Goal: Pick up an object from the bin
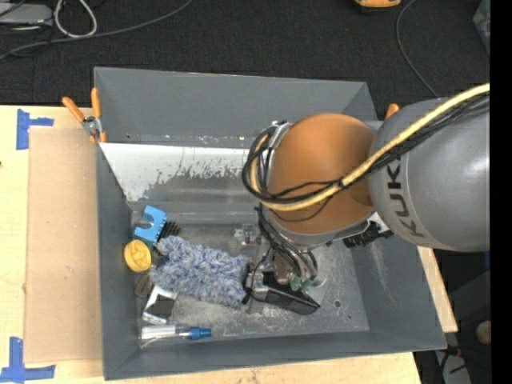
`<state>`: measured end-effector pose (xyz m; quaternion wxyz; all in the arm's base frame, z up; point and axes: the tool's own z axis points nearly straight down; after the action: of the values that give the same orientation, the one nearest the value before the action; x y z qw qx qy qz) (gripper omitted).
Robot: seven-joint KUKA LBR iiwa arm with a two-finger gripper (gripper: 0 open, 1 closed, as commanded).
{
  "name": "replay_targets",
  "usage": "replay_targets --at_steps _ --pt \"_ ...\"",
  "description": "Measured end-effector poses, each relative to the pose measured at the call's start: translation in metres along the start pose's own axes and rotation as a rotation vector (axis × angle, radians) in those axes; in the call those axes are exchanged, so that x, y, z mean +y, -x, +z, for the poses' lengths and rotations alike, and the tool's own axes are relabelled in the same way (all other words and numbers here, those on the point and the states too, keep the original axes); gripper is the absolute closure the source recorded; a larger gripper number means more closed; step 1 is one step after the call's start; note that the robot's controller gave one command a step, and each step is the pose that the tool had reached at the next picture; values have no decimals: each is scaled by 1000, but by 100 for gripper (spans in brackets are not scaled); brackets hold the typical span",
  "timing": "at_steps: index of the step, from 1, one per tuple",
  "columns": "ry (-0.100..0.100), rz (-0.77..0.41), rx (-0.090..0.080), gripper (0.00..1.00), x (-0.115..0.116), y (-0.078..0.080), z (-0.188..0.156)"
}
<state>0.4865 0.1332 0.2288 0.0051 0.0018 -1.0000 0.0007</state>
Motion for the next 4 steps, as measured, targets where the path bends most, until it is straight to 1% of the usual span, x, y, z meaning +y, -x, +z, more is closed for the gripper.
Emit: replay_targets --at_steps 1,2,3,4 --pt "2 5 -8 0 -1 2 -4" --pt "1 -118 -10 0 6 39 70" --pt "2 -334 -22 0 38 106 71" --pt "-1 -453 -2 0 21 102 95"
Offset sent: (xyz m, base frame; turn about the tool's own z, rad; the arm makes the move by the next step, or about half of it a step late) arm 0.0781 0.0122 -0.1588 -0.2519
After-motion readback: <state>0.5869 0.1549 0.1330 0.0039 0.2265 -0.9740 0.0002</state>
